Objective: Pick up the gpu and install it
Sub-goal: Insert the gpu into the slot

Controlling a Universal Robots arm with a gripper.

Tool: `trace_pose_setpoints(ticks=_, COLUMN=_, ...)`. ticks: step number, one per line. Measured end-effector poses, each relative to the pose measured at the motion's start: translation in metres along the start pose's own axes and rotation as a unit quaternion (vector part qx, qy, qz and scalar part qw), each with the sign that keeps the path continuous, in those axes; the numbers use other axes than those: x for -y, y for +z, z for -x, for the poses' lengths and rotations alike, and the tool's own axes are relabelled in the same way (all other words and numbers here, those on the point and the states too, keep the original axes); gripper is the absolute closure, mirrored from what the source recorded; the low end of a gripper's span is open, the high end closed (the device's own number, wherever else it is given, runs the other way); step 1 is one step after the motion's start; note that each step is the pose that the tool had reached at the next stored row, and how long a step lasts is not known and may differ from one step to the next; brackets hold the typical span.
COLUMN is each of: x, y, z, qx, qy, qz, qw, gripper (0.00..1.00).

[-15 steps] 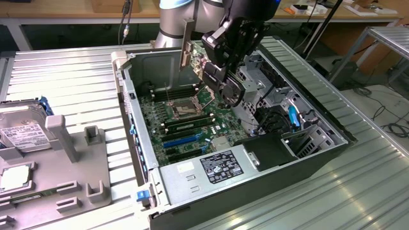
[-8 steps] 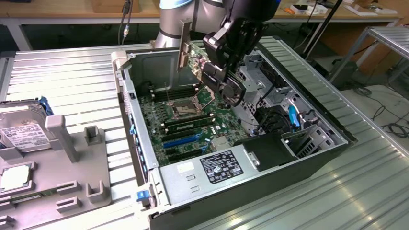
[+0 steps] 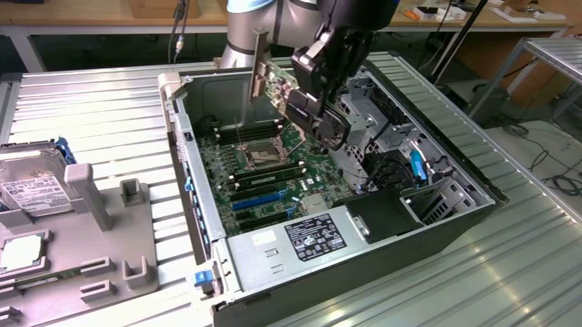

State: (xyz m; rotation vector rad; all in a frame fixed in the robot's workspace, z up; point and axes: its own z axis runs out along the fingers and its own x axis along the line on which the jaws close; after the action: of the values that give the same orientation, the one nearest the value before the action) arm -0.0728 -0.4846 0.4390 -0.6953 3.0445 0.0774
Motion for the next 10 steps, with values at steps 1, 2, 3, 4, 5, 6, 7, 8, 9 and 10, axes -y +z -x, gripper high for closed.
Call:
trace_pose_setpoints(ticks=1, x=0.0, y=0.0, z=0.0, qx=-0.0003, qy=-0.007, qz=0.0002, qw=1.0, gripper=0.73)
trace_pose_setpoints(ticks=2, x=0.0, y=0.0, z=0.0, qx=-0.0004, qy=-0.01, qz=0.0003, qw=0.9999, gripper=0.73)
trace_pose_setpoints(ticks=3, x=0.0, y=0.0, z=0.0, qx=-0.0005, qy=-0.013, qz=0.0004, qw=0.9999, gripper=0.73)
trace_pose_setpoints(ticks=4, x=0.0001, y=0.0001, z=0.0001, qx=-0.0007, qy=-0.015, qz=0.0005, qw=0.9999, gripper=0.73)
trace_pose_setpoints(ticks=5, x=0.0001, y=0.0, z=0.0001, qx=-0.0008, qy=-0.018, qz=0.0005, qw=0.9998, gripper=0.73)
trace_pose_setpoints(ticks=6, x=0.0001, y=0.0001, z=0.0001, qx=-0.0009, qy=-0.021, qz=0.0006, qw=0.9998, gripper=0.73)
trace_pose_setpoints(ticks=7, x=0.0001, y=0.0, z=0.0001, qx=-0.001, qy=-0.024, qz=0.0007, qw=0.9997, gripper=0.73)
trace_pose_setpoints(ticks=8, x=0.0001, y=0.0001, z=0.0001, qx=-0.0012, qy=-0.028, qz=0.0008, qw=0.9996, gripper=0.73)
trace_pose_setpoints(ticks=9, x=0.0001, y=0.0001, z=0.0001, qx=-0.0015, qy=-0.035, qz=0.001, qw=0.9994, gripper=0.73)
trace_pose_setpoints(ticks=10, x=0.0001, y=0.0001, z=0.0002, qx=-0.0017, qy=-0.04, qz=0.0012, qw=0.9992, gripper=0.73)
